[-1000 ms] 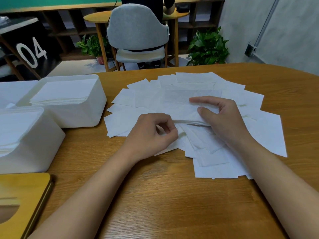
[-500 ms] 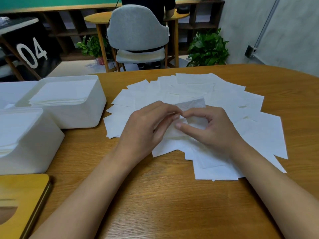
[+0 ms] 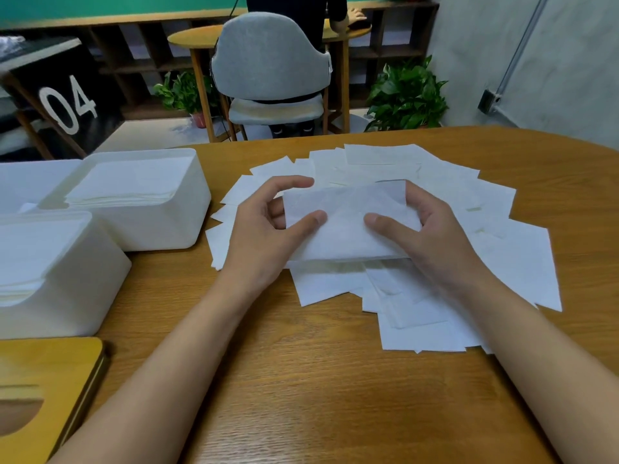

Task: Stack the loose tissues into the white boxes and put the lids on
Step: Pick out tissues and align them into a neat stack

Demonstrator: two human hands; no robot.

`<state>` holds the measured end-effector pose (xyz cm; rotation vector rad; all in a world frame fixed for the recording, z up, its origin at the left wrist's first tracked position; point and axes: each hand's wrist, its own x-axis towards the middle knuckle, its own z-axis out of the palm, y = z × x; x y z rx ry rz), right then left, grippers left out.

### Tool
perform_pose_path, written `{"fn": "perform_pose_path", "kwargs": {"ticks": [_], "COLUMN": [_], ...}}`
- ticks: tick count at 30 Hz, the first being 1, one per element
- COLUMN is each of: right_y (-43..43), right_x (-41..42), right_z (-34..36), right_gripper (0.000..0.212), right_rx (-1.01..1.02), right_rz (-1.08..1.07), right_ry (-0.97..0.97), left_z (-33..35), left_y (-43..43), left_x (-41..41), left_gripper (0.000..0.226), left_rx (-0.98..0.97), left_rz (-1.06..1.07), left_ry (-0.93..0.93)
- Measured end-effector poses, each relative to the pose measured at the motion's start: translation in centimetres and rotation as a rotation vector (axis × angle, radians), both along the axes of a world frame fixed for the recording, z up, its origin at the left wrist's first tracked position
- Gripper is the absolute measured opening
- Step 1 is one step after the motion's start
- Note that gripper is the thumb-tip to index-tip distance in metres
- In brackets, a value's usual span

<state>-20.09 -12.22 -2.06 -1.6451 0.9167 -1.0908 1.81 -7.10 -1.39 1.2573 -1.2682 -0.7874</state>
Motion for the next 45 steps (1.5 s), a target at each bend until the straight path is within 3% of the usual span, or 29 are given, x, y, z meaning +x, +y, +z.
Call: {"fn": "perform_pose_path", "kwargs": {"ticks": [6,9,13,16,21,25,31,35,41,45], "right_y": [0.1,0.2,0.0,-0.3,-0.3,-0.2,-0.1,0.3,0.8,1.4], "right_x": [0.4,0.5,0.4,0.1,0.1,-0.1,-0.1,0.2,1.2,3.1], "right_z": [-0.4,-0.4,-0.3,-0.3,-0.5,-0.2,-0.7,-0.9,0.4,2.1], "right_gripper": [0.056,0.061,0.058,0.057,0.056,0.058,0.043,0.046,0.047,0.044], "right_rx": [-0.084,-0.132,-0.147,-0.122,-0.056,-0.026,-0.056,-0.068,-0.122,-0.123], "right_rz": [0.029,0.01,0.002,0.025,0.025,0.08,0.145,0.116,0.109,0.085], "right_ry": [0.052,0.072,0.01,-0.073,-0.062,-0.034,0.191,0.23,0.303,0.2], "left_z": [-0.5,-1.1,-1.7,-1.0,-0.9,-1.4,-2.7,-2.5,-0.9,2.2], "left_y": [-0.1,-0.3,-0.6,-0.3,0.0,-0.2,-0.8,-0.1,1.2,2.0], "left_x": [-0.4,-0.4,-0.4,-0.8,-0.7,-0.3,0.4,0.1,1.4,4.6], "left_gripper": [0.042,0.04,0.055,0.065,0.05,0.031,0.034,0.026,0.032,0.033], "left_rx": [0.017,0.009,-0.011,0.053,0.001,0.024,0.128,0.075,0.095,0.079], "left_rz": [-0.042,0.01,0.087,-0.062,-0.263,-0.191,-0.16,-0.171,-0.154,-0.119], "left_ry": [0.044,-0.052,-0.185,-0.071,0.016,0.028,0.13,0.094,0.043,-0.145]}}
